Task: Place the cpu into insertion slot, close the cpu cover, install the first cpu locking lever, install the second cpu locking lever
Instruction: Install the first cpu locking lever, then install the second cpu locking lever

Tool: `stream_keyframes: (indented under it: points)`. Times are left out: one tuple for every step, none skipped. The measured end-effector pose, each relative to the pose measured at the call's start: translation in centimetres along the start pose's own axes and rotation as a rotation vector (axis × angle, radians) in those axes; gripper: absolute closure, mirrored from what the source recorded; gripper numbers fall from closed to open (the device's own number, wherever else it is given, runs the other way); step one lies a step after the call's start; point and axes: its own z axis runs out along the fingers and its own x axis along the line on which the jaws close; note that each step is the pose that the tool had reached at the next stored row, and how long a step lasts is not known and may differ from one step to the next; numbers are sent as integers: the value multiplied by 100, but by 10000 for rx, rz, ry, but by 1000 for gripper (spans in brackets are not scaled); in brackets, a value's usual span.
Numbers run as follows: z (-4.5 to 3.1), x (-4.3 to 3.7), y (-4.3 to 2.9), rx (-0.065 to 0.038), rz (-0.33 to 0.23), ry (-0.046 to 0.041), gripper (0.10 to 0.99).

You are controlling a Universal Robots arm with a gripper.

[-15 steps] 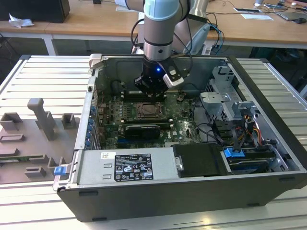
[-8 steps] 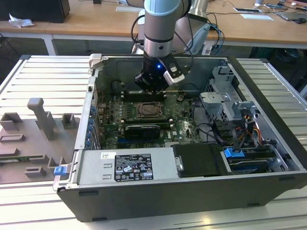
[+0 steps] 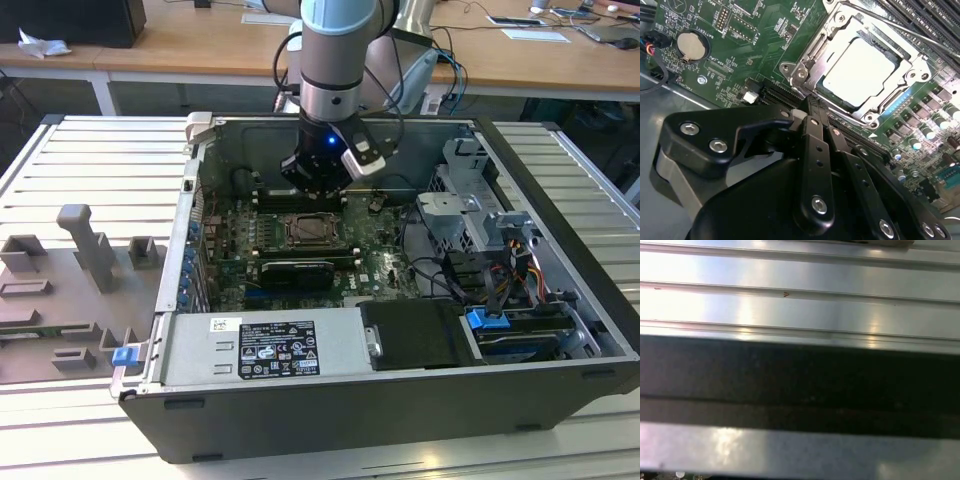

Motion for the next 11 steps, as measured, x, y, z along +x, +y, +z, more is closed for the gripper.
stream_keyframes:
  points:
    - [0, 0, -3, -1, 0, -1, 980]
    - [0, 0, -7, 0, 0, 0, 980]
    - [-1, 1, -13, 0, 0, 0, 980]
    - [-1, 1, -17, 0, 0, 0, 980]
    - [-1, 1, -21, 0, 0, 0, 980]
    - [-2, 2, -33, 0, 0, 0, 980]
    - [-2, 2, -39, 0, 0, 0, 980]
    - [-2, 3, -46, 0, 0, -1, 980]
    - [-3, 3, -57, 0, 0, -1, 980]
    - [-3, 4, -73, 0, 1, 0, 980]
    - [-4, 5, -81, 0, 0, 0, 980]
